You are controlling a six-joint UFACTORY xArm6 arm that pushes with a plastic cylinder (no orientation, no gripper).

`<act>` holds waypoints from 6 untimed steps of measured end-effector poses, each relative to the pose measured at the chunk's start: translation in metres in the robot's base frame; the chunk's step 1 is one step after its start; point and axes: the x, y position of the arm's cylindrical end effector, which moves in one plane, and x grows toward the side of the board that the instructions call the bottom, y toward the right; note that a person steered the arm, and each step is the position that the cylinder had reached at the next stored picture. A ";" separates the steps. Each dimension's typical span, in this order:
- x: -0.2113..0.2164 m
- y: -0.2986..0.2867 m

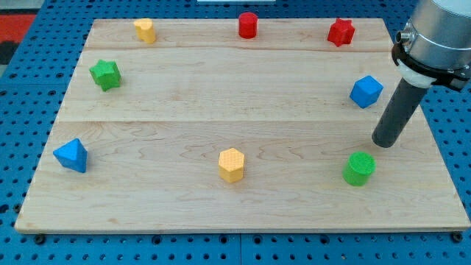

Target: Move your arm to the right side of the blue cube

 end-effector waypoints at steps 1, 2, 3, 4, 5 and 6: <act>0.001 0.004; -0.007 0.022; -0.009 0.039; -0.055 0.052; -0.091 0.070; -0.102 0.070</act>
